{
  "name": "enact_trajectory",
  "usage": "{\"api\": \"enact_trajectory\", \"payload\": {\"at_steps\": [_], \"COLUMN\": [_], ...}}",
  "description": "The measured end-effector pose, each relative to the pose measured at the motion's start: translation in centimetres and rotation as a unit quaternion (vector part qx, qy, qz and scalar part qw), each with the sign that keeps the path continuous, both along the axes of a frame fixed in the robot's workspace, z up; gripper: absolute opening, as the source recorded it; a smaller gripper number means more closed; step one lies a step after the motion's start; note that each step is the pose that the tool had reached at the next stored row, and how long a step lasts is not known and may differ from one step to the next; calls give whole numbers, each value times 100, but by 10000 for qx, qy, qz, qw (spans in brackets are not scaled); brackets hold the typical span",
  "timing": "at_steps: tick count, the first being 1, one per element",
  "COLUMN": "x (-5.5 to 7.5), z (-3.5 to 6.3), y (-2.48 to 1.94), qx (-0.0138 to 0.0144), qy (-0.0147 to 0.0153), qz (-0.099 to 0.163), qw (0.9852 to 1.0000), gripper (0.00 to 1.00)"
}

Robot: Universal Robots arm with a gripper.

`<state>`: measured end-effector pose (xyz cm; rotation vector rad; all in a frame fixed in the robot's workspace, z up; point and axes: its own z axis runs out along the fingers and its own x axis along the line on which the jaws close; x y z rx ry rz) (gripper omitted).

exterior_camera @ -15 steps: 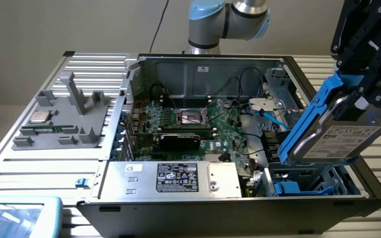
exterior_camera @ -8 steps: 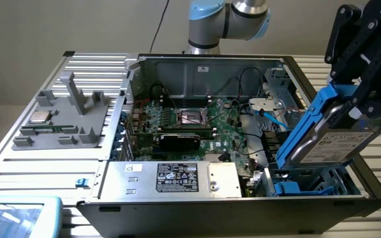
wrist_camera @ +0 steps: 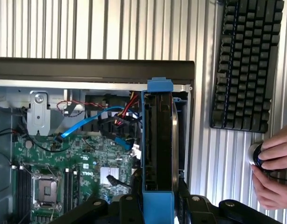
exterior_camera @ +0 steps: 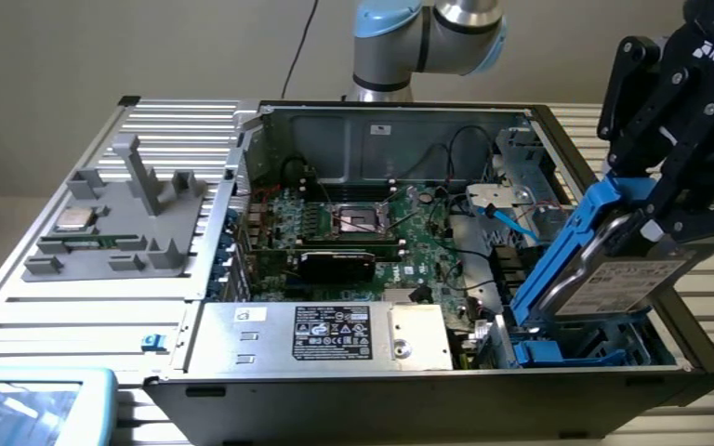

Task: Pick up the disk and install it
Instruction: 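Insert the disk into the insertion slot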

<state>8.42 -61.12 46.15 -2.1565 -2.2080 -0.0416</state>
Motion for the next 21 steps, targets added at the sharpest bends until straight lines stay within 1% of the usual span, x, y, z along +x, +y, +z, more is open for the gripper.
{"api": "enact_trajectory", "payload": {"at_steps": [3, 5, 8, 13, 21], "x": [1, 1, 1, 2, 8], "z": [-54, -66, -71, -140, -207], "y": [-1, -1, -1, -4, -4], "qx": [0, -7, -7, -7, -5], "qy": [0, 0, 0, 0, 0], "qz": [20, 22, 22, 22, 21], "qw": [10000, 10000, 10000, 10000, 10000], "gripper": [37, 37, 37, 37, 37]}}
